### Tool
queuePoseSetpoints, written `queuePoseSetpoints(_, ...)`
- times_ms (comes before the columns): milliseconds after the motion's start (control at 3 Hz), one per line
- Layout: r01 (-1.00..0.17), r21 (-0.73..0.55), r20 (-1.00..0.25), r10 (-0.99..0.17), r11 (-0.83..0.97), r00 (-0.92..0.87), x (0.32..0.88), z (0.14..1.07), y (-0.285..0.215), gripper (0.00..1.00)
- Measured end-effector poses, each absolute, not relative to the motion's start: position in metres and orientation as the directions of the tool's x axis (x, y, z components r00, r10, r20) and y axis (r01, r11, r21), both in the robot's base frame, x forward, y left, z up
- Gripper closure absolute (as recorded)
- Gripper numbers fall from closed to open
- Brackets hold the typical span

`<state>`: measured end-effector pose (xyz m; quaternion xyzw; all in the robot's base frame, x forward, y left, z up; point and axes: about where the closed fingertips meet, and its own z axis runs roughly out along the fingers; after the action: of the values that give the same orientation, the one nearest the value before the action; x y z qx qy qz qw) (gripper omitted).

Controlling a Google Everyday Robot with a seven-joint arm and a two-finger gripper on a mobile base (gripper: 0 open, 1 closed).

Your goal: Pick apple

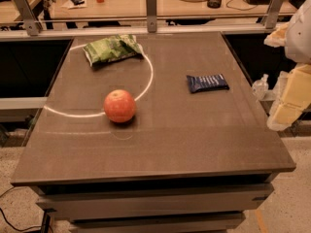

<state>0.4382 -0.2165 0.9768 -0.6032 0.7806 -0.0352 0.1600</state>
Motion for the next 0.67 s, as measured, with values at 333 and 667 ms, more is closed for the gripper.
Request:
queuePoseSetpoints(333, -0.930, -0.248, -0.207, -0.953, 0.270, -0.221, 0.4382, 0.9768, -0.2165, 0.00)
queuePoseSetpoints(667, -0.928, -0.250, -0.237, -0.947, 0.274, -0.216, 0.4376, 0.9818, -0.2087, 0.00)
